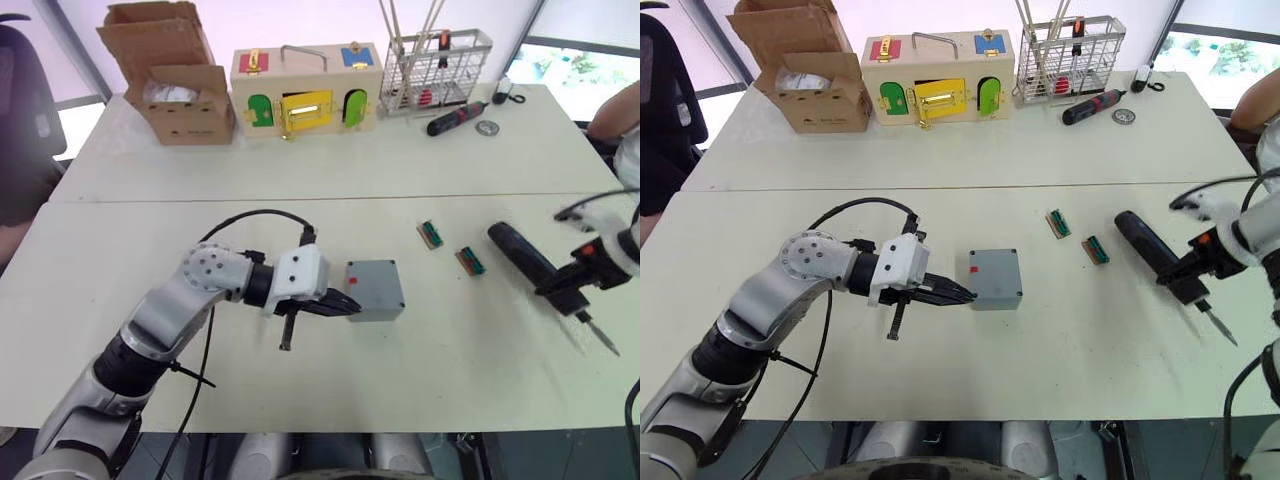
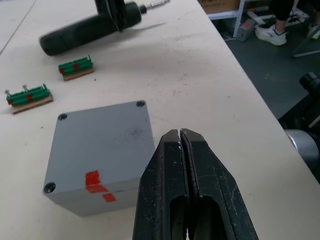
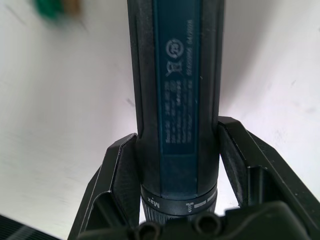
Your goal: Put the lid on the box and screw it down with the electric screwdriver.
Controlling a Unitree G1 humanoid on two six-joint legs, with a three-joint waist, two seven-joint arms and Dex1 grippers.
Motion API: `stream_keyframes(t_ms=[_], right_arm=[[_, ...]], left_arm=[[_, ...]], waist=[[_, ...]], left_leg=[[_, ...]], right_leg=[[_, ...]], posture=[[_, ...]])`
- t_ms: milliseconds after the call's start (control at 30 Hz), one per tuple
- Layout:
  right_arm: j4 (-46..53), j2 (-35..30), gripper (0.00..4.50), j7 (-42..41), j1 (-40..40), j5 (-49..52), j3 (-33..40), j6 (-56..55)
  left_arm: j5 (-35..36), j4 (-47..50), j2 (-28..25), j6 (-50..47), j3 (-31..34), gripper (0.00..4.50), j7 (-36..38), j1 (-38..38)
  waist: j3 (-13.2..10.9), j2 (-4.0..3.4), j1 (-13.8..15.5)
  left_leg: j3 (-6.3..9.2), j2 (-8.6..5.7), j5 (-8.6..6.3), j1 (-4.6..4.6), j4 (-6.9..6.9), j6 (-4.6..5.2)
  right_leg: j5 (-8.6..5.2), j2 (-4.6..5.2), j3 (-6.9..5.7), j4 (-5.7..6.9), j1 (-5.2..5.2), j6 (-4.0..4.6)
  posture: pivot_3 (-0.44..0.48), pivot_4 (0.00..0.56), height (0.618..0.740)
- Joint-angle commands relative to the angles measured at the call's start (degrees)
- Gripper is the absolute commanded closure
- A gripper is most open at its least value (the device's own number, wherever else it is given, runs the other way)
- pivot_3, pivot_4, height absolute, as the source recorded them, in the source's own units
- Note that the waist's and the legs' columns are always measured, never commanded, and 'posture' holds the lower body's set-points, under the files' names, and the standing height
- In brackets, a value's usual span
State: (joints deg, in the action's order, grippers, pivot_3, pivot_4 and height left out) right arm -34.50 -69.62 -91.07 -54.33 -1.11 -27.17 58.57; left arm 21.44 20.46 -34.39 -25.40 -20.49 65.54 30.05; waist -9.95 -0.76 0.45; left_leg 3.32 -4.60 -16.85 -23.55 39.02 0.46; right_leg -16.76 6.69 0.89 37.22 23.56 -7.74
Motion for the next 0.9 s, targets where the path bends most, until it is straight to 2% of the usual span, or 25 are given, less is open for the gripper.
stream_keyframes(t_ms=[33,133,200,300,367,400,433,467,533,633,767,900], right_arm=[[7.4,-6.4,2.54,-1.4,-5.8,11.7,5.8,13.0],[11.1,-4.8,2.54,1.5,-7.3,17.2,15.1,24.2],[17.6,1.7,2.54,8.2,-5.4,20.1,33.8,31.1],[34.4,18.3,2.54,21.4,-1.5,21.0,59.8,33.9],[47.6,30.5,2.54,30.0,0.5,21.7,69.7,33.9],[52.3,35.3,2.54,33.7,0.7,22.3,72.5,33.9],[61.3,45.0,2.54,38.1,0.6,21.5,76.1,33.9],[68.4,52.6,2.54,41.5,1.3,21.4,77.8,33.9],[78.7,63.6,2.54,45.8,4.0,22.6,78.2,31.5],[84.7,72.9,2.54,52.2,8.2,23.3,76.4,23.8],[88.0,75.4,2.54,57.4,16.5,23.7,68.7,13.4],[90.5,71.6,2.54,59.7,27.0,22.8,58.7,5.5]], left_arm=[[1.0,-1.9,0.5,2.0,2.8,4.50,1.1,2.0],[1.6,-4.0,0.9,2.2,3.7,4.50,1.8,2.7],[2.3,-6.1,1.7,1.8,4.3,4.50,2.2,3.8],[2.7,-9.5,2.4,2.1,4.7,4.50,3.7,5.7],[2.3,-11.2,2.7,2.5,4.4,4.50,4.5,6.7],[2.1,-12.0,2.7,2.9,4.4,4.50,5.1,7.2],[1.6,-13.3,2.9,3.2,3.9,4.50,5.9,8.1],[1.2,-14.4,3.2,3.5,3.4,4.50,6.6,8.9],[0.6,-16.3,3.9,3.8,2.6,4.50,7.5,10.2],[-1.5,-19.2,4.8,5.4,1.3,4.50,8.7,11.6],[-3.3,-21.9,5.9,7.1,0.5,4.50,9.7,12.6],[-5.1,-23.1,7.9,8.0,-1.3,4.50,10.5,13.3]], waist=[[-0.1,-0.16,0.3],[-0.1,-0.12,0.3],[-0.1,-0.07,0.2],[-0.1,-0.04,0.3],[-0.1,-0.03,0.4],[-0.1,-0.04,0.6],[0.0,-0.02,0.5],[0.0,0.01,0.4],[0.0,-0.01,0.3],[0.0,-0.03,0.1],[0.0,-0.02,-0.2],[0.0,-0.02,-1.4]], left_leg=[[0.00,0.00,0.00,-0.04,-0.04,0.00],[0.08,0.06,0.00,-0.09,-0.13,-0.01],[0.06,0.04,0.00,-0.09,-0.10,-0.01],[0.05,0.05,0.01,-0.10,0.05,-0.02],[0.09,0.05,0.05,-0.10,0.04,-0.08],[0.14,0.05,0.07,-0.11,0.01,-0.12],[0.18,0.01,0.07,-0.13,0.02,-0.13],[0.19,-0.05,0.08,-0.20,0.04,-0.14],[0.17,-0.15,0.10,-0.48,0.10,-0.16],[0.23,-0.27,0.16,-0.74,0.19,-0.21],[0.25,-0.44,0.18,-0.71,0.22,-0.19],[0.31,-0.43,0.18,-0.70,0.17,-0.19]], right_leg=[[0.00,0.01,0.00,0.02,0.06,0.00],[0.00,0.00,-0.11,-0.02,0.09,0.00],[0.00,0.01,-0.10,-0.05,0.04,0.00],[0.01,0.00,-0.06,0.08,0.04,0.00],[0.01,0.00,-0.08,0.22,0.12,-0.01],[0.01,0.00,-0.11,0.29,0.13,-0.01],[0.01,0.01,-0.15,0.41,0.20,-0.01],[0.01,0.07,-0.14,0.73,0.41,-0.01],[0.01,0.13,-0.09,1.00,0.83,-0.01],[0.01,0.15,-0.08,1.26,1.06,-0.01],[0.01,0.21,-0.01,1.21,1.03,0.00],[0.01,0.20,-0.02,1.25,1.06,-0.01]], posture=[[0.000,0.150,0.737],[0.000,0.150,0.737],[0.000,0.150,0.737],[0.000,0.150,0.737],[0.000,0.150,0.737],[0.000,0.150,0.737],[0.000,0.150,0.737],[0.000,0.150,0.737],[0.000,0.150,0.737],[0.000,0.150,0.737],[0.000,0.150,0.737],[0.000,0.150,0.737]])
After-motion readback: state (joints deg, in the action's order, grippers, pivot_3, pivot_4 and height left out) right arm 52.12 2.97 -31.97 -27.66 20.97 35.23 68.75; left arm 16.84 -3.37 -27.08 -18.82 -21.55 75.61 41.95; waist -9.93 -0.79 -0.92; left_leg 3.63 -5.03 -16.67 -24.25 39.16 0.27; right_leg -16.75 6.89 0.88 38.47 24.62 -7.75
